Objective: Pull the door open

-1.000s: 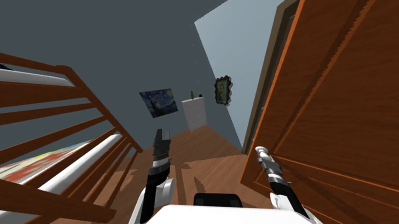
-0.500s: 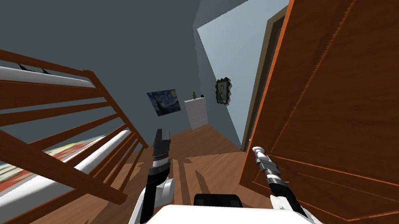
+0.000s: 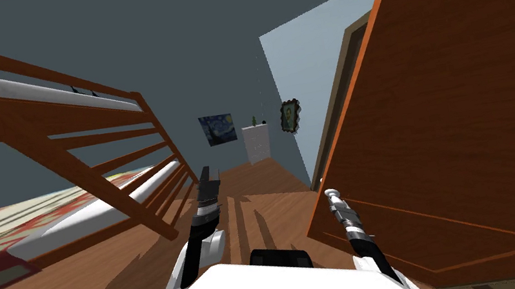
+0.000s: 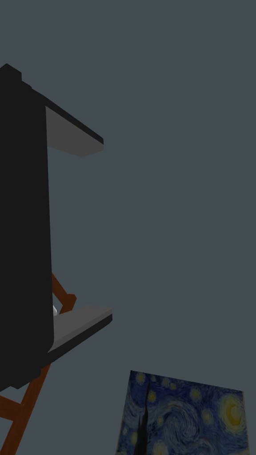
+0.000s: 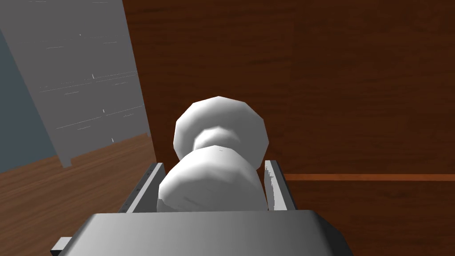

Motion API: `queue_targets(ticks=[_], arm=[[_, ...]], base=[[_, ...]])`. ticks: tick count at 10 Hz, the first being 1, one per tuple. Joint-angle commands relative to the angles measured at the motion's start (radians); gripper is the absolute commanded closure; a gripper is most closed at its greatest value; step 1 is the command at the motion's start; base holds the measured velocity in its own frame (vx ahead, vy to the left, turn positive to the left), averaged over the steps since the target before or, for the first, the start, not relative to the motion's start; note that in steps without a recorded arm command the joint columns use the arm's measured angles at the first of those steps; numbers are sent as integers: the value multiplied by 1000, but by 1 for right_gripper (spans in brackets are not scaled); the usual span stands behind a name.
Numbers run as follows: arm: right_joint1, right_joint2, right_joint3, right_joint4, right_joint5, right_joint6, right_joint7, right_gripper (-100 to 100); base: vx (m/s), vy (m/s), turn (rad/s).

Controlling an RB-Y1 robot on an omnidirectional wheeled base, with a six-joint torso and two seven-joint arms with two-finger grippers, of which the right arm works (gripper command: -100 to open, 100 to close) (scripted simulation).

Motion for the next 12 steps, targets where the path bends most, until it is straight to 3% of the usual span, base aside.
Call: queue_targets(ticks=[1, 4, 5, 6, 12], arm=[[12, -10, 16, -7, 11, -6, -21, 100], [27, -29, 44, -14, 30, -18, -55, 100], [25, -26, 39, -15, 27, -14, -47, 100], [58, -43, 62, -26, 44, -41, -74, 100], [155, -102, 124, -64, 91, -131, -154, 100]], base=[[-209, -21, 79], [-221, -8, 66], [-90, -4, 14], [-72, -1, 14], [-96, -12, 4]])
